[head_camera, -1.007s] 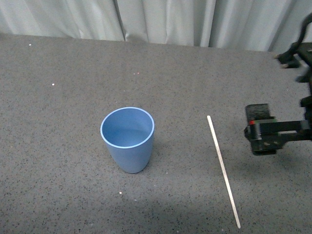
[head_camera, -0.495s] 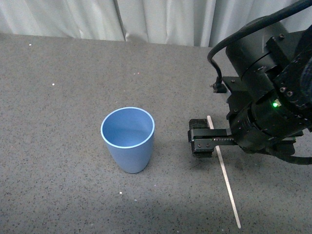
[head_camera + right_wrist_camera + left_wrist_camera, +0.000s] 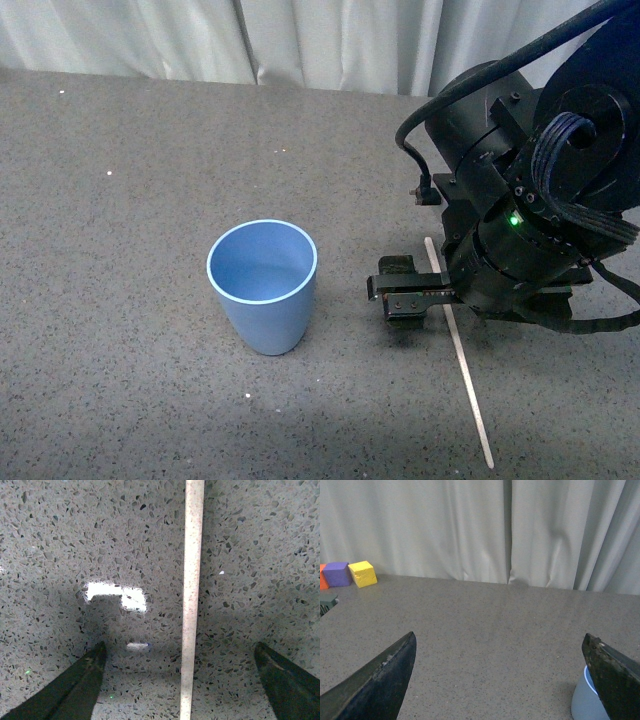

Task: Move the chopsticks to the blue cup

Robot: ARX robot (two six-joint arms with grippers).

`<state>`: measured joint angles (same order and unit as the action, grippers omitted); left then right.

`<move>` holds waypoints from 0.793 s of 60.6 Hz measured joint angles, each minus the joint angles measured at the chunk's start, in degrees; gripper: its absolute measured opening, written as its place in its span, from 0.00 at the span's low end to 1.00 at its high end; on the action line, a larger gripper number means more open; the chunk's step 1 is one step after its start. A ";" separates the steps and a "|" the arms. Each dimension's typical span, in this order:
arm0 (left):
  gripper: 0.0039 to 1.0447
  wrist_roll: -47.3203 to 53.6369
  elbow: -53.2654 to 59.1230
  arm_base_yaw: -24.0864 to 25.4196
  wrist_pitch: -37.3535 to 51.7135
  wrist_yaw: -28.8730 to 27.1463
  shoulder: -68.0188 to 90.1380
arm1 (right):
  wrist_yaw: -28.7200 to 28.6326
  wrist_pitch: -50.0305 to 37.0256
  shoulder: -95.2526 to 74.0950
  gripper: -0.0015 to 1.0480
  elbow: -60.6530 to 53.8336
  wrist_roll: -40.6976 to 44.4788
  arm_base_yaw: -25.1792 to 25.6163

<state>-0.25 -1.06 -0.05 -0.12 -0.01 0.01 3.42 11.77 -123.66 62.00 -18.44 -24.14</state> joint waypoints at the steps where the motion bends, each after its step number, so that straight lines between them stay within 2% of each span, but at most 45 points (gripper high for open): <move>1: 0.94 0.02 0.00 0.00 0.00 0.00 0.00 | 0.02 0.00 -0.02 0.75 0.04 0.00 0.00; 12: 0.94 0.02 0.00 0.00 0.00 0.00 0.00 | 0.15 0.50 -0.02 0.48 0.11 -0.37 0.22; 34: 0.94 0.00 0.00 0.00 0.00 0.00 0.00 | -0.31 -0.44 0.70 0.01 -0.74 -0.85 1.22; 42: 0.94 0.02 0.00 0.00 0.00 0.00 0.00 | -0.74 -4.22 2.78 0.01 -4.35 -0.72 2.36; 48: 0.94 0.00 0.00 0.00 0.00 0.00 0.00 | -1.84 -10.56 6.80 0.01 -8.92 -0.11 3.43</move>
<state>-0.25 -1.06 -0.05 -0.12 -0.01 0.01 1.58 1.21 -116.86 53.08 -18.55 -20.71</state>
